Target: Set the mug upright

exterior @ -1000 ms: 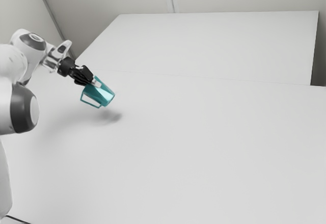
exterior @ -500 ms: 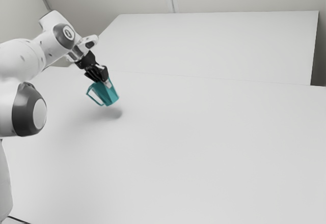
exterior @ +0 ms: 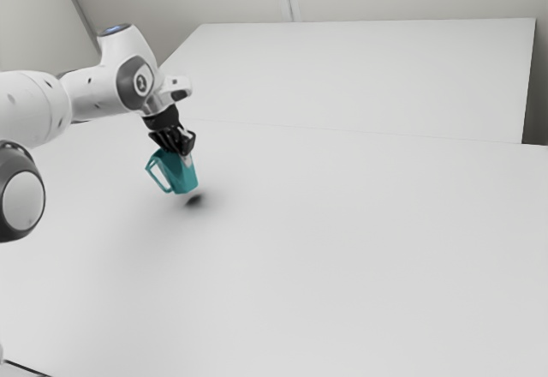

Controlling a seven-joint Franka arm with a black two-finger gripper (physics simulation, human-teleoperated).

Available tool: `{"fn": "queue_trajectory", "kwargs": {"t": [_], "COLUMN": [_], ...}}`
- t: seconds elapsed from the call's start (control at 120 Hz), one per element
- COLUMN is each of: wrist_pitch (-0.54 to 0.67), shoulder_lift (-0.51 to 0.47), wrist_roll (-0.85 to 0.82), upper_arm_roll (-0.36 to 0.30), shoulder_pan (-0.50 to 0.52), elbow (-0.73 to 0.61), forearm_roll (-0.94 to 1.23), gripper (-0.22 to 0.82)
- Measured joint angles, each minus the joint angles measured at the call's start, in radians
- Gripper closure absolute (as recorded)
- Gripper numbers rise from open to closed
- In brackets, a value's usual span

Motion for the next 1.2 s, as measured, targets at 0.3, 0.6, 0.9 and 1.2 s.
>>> {"fn": "queue_trajectory", "kwargs": {"t": [0.3, 0.6, 0.9, 1.2], "wrist_pitch": [0.07, 0.163, 0.199, 0.208], "shoulder_lift": [-0.031, -0.06, -0.027, -0.011], "wrist_roll": [-0.187, -0.354, -0.46, -0.523], "upper_arm_roll": [-0.061, -0.091, -0.091, -0.091], "shoulder_pan": [-0.001, -0.001, -0.004, -0.007], "elbow": [-0.09, -0.179, -0.18, -0.18], "forearm_roll": [0.132, 0.221, 0.257, 0.256], "gripper": [0.78, 0.78, 0.78, 0.73]}}
